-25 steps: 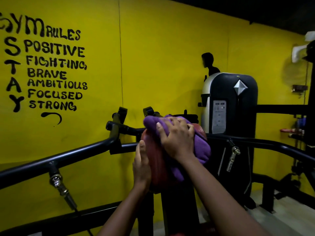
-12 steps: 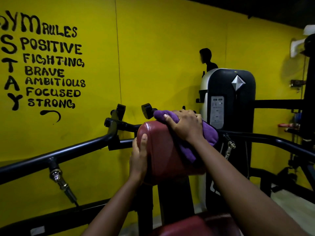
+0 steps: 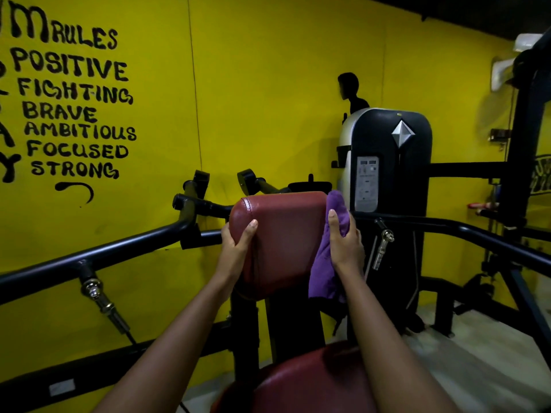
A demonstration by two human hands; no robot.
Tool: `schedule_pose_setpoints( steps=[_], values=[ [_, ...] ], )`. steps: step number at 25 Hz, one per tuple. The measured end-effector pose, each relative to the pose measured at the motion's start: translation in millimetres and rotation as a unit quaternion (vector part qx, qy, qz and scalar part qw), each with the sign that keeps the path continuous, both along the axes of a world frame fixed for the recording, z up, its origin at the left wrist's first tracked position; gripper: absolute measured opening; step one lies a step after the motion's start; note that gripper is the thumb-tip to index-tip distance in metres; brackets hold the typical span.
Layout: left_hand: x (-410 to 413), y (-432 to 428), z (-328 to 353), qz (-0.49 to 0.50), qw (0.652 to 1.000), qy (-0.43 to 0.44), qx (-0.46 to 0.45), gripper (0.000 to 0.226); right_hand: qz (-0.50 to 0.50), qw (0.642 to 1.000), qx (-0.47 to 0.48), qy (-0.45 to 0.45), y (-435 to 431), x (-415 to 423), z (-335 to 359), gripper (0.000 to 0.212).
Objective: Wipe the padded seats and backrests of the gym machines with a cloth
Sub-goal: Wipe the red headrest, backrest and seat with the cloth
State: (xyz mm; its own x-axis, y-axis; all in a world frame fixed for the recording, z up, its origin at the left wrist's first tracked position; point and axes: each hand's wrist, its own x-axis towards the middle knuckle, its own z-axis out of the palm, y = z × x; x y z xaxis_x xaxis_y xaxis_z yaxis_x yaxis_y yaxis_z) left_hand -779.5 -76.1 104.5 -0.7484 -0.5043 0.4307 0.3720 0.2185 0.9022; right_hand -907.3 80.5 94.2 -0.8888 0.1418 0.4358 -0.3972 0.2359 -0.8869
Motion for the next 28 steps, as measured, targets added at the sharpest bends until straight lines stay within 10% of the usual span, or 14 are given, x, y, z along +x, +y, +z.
schedule_pose_setpoints(
  steps=[9,18,28],
  values=[
    [-2,-1,-18,0.025,0.999,-0.015,-0.023,0.080,0.071,0.991,-0.100,-0.057,9,4,-13,0.055],
    [-4,-2,-22,0.020,1.000,0.014,-0.001,0.066,-0.110,0.936,-0.303,-0.141,-56,58,-42,0.080],
    [6,-5,-34,-0.083,0.995,-0.015,0.048,0.077,-0.064,0.944,-0.301,-0.120,-64,88,-52,0.065]
  ],
)
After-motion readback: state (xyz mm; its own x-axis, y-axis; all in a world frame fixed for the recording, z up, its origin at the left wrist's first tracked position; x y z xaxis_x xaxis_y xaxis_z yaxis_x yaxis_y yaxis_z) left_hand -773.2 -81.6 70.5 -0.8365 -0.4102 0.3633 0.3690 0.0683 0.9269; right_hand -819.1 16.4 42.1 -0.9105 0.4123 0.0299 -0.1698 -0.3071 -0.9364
